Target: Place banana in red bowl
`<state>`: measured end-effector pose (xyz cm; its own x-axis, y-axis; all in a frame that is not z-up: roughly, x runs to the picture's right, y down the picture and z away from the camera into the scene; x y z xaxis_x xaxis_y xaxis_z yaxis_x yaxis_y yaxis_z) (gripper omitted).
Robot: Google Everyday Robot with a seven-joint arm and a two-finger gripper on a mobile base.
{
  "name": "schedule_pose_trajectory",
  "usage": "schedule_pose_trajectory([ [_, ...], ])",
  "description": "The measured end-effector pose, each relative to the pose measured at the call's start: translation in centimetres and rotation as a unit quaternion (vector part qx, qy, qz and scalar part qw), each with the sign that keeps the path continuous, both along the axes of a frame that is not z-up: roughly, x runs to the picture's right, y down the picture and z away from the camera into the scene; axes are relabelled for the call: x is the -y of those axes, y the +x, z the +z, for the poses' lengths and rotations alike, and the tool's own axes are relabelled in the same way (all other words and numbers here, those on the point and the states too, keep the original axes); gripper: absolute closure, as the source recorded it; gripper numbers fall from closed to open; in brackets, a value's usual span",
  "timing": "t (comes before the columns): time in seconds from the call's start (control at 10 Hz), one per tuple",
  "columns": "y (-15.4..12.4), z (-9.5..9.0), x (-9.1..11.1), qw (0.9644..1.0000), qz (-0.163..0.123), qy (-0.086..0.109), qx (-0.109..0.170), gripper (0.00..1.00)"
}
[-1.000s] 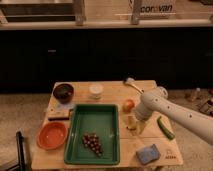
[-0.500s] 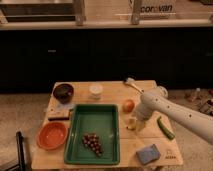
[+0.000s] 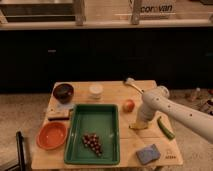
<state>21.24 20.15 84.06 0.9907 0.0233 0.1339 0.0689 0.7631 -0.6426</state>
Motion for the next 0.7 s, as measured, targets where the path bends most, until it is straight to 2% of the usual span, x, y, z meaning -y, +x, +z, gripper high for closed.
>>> schedule_pose_trajectory([
  [0.4,-0.3,-1.2,0.5,0.9999,-0.011,0.002,0.009,1.0],
  [0.7,-2.1,-2.5,1.4,0.9991,-0.033,0.014,0.023,1.0],
])
